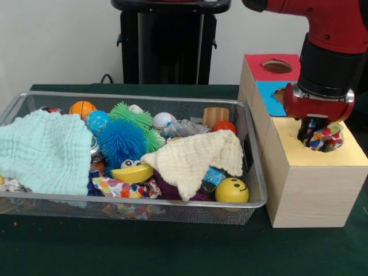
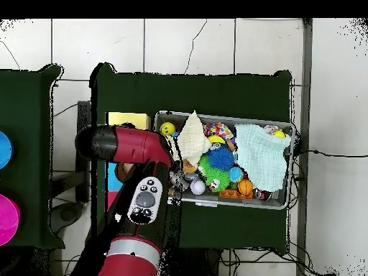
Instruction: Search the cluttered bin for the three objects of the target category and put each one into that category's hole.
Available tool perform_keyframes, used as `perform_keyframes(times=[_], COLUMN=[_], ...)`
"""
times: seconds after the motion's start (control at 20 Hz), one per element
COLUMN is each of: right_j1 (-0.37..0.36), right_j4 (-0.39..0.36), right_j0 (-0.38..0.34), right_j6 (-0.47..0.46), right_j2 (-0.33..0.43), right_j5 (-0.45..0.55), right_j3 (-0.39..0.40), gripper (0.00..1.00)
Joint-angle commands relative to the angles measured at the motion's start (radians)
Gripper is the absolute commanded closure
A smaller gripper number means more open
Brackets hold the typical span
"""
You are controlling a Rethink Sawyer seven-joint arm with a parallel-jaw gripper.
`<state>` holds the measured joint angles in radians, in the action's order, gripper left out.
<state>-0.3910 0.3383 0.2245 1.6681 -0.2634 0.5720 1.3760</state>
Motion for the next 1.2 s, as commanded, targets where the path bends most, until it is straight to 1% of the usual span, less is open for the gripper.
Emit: perform_keyframes(times=[0.05, 0.25, 0.35, 0.45, 0.6, 0.85, 0.95, 1.0, 1.1, 1.2], right_j1=[0.142, 0.159, 0.170, 0.180, 0.204, 0.235, 0.248, 0.257, 0.265, 0.270], right_j4=[0.011, -0.005, -0.007, -0.012, -0.026, -0.024, -0.005, 0.016, 0.063, 0.095], right_j0=[-0.023, -0.031, -0.041, -0.048, -0.056, -0.068, -0.074, -0.080, -0.121, -0.203], right_j6=[0.224, 0.197, 0.183, 0.175, 0.159, 0.159, 0.179, 0.194, 0.212, 0.165], right_j2=[0.121, 0.136, 0.152, 0.167, 0.179, 0.196, 0.202, 0.206, 0.256, 0.354], right_j5=[-0.047, -0.147, -0.163, -0.204, -0.249, -0.283, -0.276, -0.254, -0.228, -0.219], right_j3=[0.170, 0.183, 0.185, 0.193, 0.185, 0.177, 0.176, 0.171, 0.193, 0.228], gripper=[1.00, 1.00, 1.00, 1.00, 1.00, 1.00, 1.00, 1.00, 1.00, 1.00])
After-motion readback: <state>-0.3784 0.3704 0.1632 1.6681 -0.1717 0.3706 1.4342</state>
